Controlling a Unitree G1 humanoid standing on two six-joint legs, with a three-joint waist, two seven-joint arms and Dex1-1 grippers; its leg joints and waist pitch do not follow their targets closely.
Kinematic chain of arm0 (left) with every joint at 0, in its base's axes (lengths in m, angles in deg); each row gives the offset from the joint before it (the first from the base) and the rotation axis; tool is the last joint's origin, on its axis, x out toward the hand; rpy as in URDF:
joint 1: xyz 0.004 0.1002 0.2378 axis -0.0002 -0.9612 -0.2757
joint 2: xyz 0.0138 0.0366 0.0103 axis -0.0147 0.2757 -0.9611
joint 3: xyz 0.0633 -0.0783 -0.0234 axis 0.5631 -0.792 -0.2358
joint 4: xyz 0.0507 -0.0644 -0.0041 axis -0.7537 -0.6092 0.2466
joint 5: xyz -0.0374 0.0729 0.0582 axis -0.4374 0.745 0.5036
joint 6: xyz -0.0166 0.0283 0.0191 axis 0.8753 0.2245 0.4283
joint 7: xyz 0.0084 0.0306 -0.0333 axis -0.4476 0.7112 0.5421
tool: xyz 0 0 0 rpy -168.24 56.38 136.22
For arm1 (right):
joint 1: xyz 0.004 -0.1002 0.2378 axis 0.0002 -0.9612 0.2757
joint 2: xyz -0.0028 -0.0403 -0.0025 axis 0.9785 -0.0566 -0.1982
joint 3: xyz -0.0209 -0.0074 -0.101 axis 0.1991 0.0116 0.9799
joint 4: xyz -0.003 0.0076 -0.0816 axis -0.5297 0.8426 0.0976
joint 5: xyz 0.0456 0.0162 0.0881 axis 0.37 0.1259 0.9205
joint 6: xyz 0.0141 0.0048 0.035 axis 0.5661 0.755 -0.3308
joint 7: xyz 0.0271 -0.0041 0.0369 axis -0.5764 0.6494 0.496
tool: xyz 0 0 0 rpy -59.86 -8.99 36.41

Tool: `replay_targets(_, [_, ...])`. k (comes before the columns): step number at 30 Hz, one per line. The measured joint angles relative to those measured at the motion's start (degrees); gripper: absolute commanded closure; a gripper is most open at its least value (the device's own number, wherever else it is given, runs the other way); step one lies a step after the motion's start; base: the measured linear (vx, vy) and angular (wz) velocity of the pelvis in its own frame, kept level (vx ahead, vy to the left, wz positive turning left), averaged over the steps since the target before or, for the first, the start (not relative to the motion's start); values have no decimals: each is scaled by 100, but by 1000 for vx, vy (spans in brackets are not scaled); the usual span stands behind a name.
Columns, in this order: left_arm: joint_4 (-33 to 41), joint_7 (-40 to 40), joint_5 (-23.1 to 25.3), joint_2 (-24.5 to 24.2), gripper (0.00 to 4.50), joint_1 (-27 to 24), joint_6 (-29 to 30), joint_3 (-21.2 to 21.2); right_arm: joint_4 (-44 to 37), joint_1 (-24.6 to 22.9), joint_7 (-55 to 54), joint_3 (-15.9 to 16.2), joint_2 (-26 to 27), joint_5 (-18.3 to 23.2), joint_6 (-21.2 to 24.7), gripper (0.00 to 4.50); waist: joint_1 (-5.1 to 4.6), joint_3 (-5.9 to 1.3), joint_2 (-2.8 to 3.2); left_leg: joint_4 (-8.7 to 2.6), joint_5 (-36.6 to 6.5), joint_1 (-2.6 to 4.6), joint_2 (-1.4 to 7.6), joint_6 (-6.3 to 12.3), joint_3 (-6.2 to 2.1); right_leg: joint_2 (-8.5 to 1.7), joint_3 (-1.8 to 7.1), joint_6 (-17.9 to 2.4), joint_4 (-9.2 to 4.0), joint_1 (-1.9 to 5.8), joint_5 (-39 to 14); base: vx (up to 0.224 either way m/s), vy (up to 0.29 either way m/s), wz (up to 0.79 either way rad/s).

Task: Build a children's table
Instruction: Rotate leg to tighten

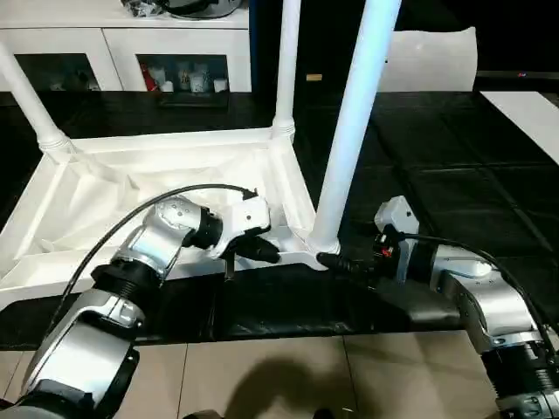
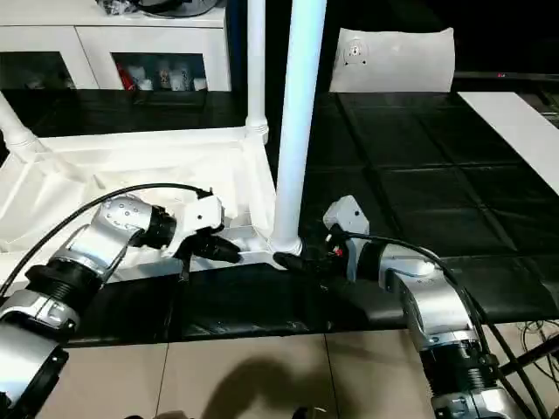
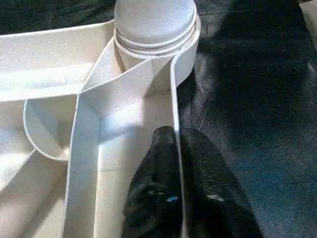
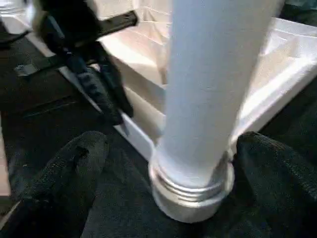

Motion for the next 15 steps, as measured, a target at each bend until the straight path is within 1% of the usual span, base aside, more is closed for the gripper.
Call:
replay_targets(2, [-75,-73,2,44,391,21,-4,-5,0,0,13,26,-24,-1,-27,0,-4,0,0,3,0,-1,-1,0,0,0,1,1,-1,1,0,0,0,0])
replay_targets(3, [-100,-106,7,70,362,21,-9,-4,0,0,16,30,-23,-2,-48,0,-4,0,0,3,0,-3,-1,0,0,-1,1,1,-2,0,1,0,0,0])
replay_targets(4, [-121,-148,13,90,354,21,-15,-4,1,0,16,30,-23,-4,-55,0,-6,0,0,2,0,-4,-1,0,0,-1,1,1,-2,0,1,0,0,0])
replay_targets(12, [-141,-272,18,185,354,37,171,-5,1,-6,84,36,-49,-3,-103,0,-15,0,0,0,-1,-6,0,0,-3,1,-1,1,-3,-2,1,0,0,0])
replay_targets(13, [-141,-272,18,192,383,37,221,-5,1,-14,85,42,-50,-3,-123,0,-17,0,0,0,-1,-6,0,0,-3,1,-1,1,-3,-2,0,0,0,0])
replay_targets(15, [-152,-256,17,197,391,37,225,-1,1,-30,83,58,-51,-4,-132,0,-19,0,0,-2,-1,-6,0,0,-3,1,-1,2,-3,-2,0,0,0,0])
